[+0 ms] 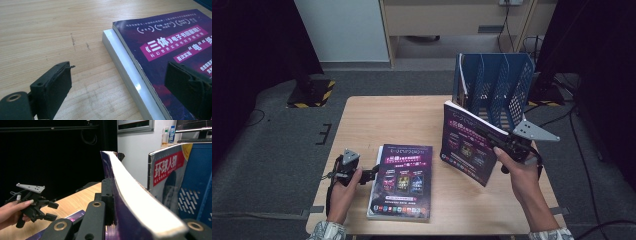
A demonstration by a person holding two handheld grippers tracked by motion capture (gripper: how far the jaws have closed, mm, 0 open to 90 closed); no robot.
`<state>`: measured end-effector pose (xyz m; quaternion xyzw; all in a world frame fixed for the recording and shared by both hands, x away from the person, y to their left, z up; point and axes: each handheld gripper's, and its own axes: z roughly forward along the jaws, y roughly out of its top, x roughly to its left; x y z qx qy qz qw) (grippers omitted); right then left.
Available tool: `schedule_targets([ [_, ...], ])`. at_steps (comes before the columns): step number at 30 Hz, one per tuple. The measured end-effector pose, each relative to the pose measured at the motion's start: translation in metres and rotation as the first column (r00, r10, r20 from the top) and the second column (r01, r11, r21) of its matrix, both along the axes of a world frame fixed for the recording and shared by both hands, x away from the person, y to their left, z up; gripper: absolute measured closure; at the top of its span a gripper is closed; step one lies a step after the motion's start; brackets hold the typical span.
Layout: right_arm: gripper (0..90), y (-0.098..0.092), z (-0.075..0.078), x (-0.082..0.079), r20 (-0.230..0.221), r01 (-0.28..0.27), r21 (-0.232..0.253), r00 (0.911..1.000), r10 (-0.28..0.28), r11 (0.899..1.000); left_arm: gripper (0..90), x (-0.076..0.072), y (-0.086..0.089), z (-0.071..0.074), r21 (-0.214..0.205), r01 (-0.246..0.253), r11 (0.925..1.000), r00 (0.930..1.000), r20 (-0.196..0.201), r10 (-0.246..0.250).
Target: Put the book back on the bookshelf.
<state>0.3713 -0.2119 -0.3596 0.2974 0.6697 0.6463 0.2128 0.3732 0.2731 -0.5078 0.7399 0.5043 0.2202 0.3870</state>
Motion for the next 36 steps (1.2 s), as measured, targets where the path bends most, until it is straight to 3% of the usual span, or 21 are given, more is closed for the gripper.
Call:
schedule_targets([
  [36,82.5,-0.043,0.005,-0.011,-0.002,0.062,0.001,0.9981,-0.062,0.998,7.4,0.0,0.0,-0.002,0.016,-0.005,0.9999,1.0,-0.006,0.005],
])
